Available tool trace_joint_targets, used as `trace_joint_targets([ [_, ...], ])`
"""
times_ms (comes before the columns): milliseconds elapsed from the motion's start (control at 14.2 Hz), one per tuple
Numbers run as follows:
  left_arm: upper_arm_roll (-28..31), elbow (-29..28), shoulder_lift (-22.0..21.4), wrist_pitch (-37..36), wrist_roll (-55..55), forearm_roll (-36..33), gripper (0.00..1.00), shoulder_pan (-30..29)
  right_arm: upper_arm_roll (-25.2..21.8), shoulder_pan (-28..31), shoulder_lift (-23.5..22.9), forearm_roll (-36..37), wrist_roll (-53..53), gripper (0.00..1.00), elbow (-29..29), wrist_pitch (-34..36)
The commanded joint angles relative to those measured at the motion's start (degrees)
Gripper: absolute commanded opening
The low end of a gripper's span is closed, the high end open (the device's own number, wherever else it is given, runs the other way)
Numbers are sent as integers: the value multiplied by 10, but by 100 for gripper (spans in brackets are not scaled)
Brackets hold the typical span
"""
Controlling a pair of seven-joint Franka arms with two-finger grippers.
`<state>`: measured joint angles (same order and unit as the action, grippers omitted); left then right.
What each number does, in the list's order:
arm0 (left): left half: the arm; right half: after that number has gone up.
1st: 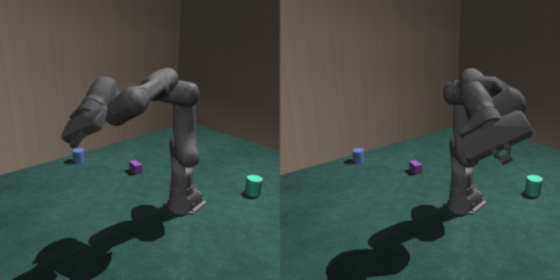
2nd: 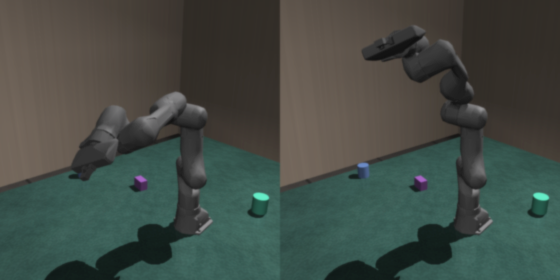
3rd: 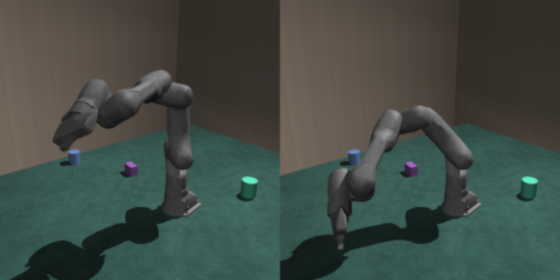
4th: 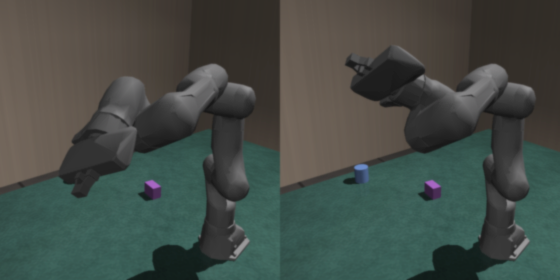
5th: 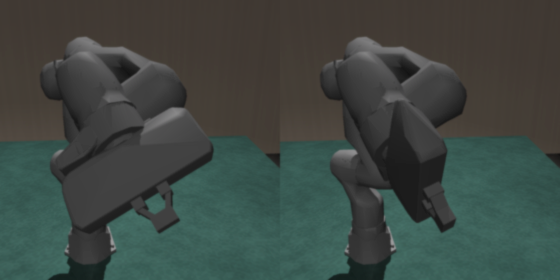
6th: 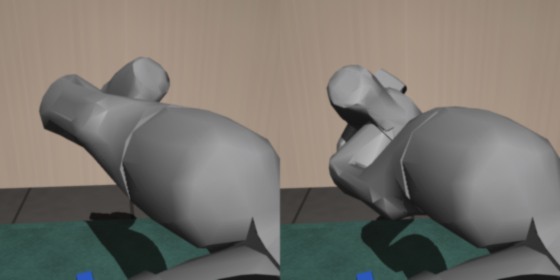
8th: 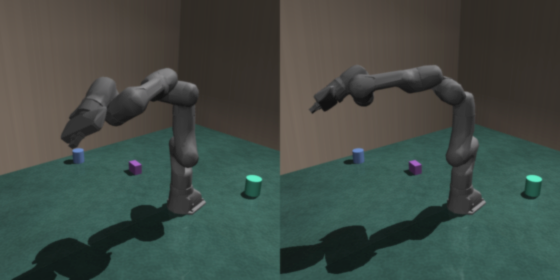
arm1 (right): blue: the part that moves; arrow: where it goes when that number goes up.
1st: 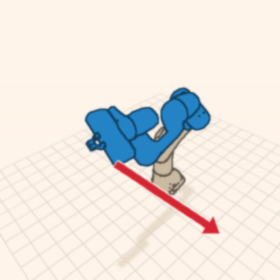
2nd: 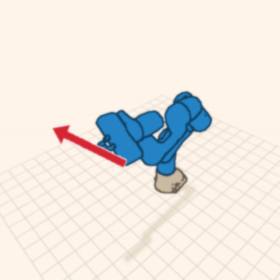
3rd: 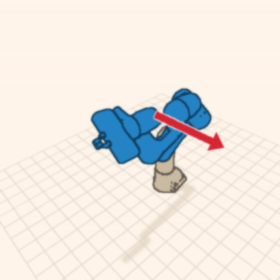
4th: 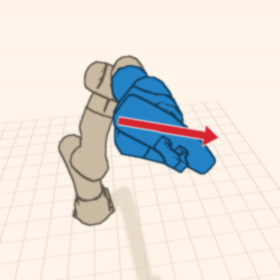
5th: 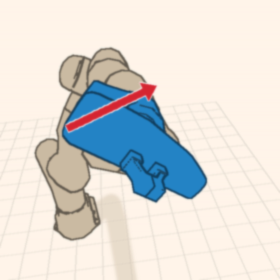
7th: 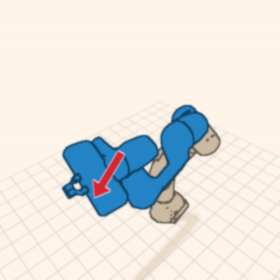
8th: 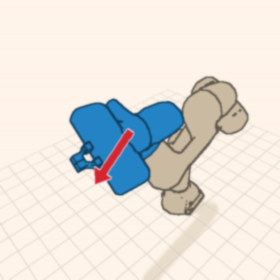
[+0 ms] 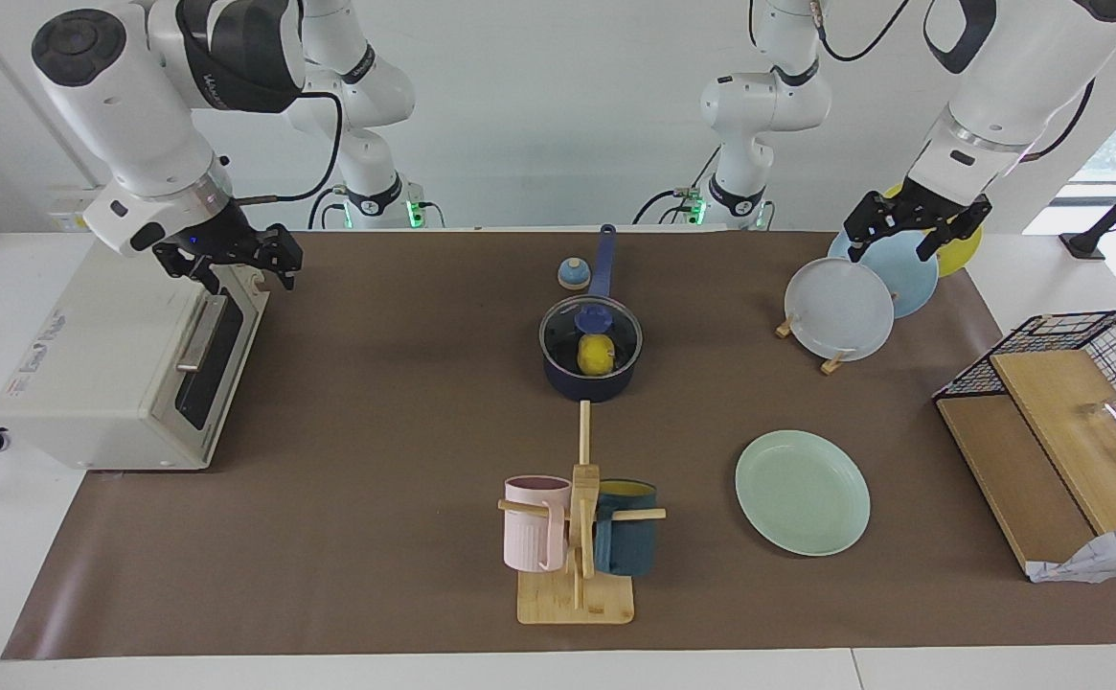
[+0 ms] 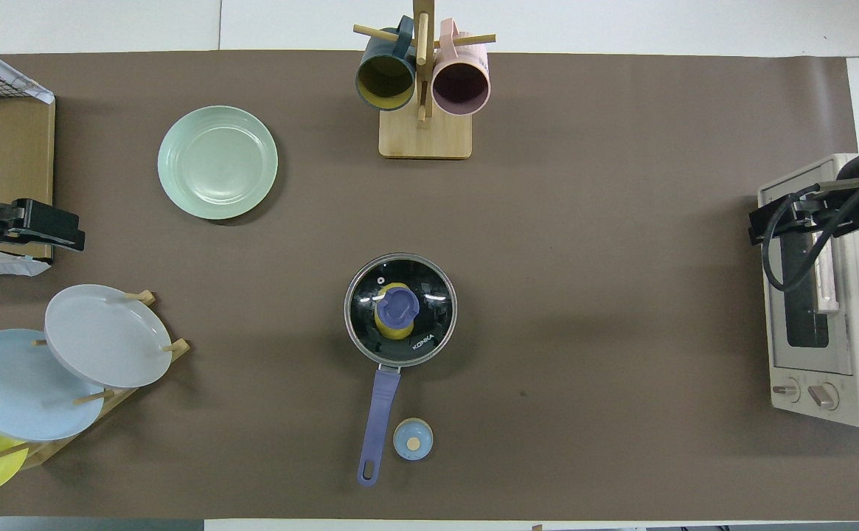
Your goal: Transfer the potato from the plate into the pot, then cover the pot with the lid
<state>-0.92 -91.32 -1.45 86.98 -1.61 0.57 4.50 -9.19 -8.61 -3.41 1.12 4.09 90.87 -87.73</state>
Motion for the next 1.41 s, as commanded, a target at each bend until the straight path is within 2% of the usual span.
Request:
trace_joint_targets([
  [0, 4, -7, -9, 3, -7, 4, 100, 7, 3, 15, 3, -2, -8, 100, -10, 3],
  [283, 5, -9, -10, -1, -7, 4, 100, 5, 9, 30, 4, -5, -8, 100, -6, -2],
  [565, 5, -9, -10, -1, -6, 4, 100, 2, 40, 54, 5, -6, -8, 100, -6, 2],
  [1342, 7, -9, -10, -1, -6, 3, 100, 1, 43, 49, 11, -11, -9, 100, -4, 5],
])
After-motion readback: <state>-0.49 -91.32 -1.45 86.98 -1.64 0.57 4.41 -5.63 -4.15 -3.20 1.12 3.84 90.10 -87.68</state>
